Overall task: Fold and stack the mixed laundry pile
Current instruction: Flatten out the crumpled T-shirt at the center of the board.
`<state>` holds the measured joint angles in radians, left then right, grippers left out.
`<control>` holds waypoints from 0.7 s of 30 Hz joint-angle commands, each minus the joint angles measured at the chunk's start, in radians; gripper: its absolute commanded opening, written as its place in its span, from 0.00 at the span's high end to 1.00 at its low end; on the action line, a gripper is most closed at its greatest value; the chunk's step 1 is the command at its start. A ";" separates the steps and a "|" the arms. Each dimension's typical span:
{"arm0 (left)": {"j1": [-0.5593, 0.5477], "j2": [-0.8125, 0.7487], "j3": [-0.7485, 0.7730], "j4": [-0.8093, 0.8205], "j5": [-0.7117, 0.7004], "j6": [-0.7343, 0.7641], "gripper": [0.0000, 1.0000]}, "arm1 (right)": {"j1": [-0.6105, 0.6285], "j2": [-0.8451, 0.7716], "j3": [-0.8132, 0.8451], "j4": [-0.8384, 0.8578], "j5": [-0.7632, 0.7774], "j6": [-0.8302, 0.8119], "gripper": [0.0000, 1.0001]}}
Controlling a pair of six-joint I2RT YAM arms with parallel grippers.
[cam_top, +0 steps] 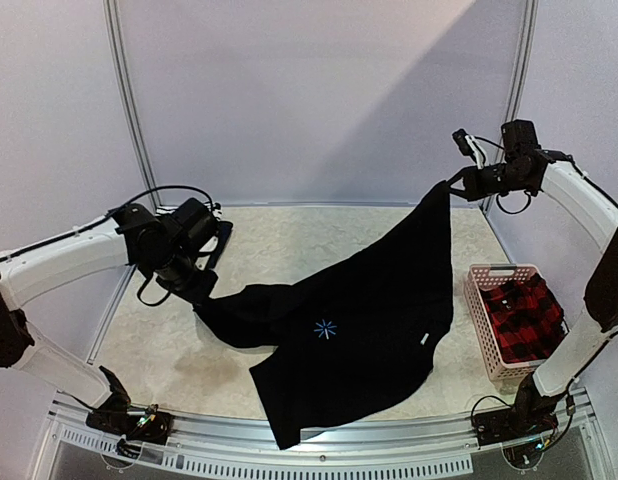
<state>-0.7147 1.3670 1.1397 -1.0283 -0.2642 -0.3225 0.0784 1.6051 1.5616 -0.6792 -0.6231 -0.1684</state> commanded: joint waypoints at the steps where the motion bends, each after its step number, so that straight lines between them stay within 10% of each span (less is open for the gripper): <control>1: 0.003 -0.013 -0.140 0.110 0.194 -0.069 1.00 | -0.002 -0.014 -0.046 0.017 -0.016 0.001 1.00; 10: -0.068 -0.113 -0.388 0.198 0.290 -0.229 0.95 | -0.002 0.019 -0.072 0.028 -0.104 -0.001 1.00; 14: -0.171 -0.135 -0.303 0.170 0.186 -0.159 0.72 | -0.001 0.035 -0.071 0.025 -0.113 -0.006 1.00; 21: -0.268 0.038 -0.116 0.072 0.186 0.087 0.68 | -0.001 0.037 -0.077 0.024 -0.121 -0.008 1.00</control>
<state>-0.9482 1.2865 0.9478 -0.9073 -0.0528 -0.3805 0.0784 1.6352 1.4940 -0.6647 -0.7204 -0.1696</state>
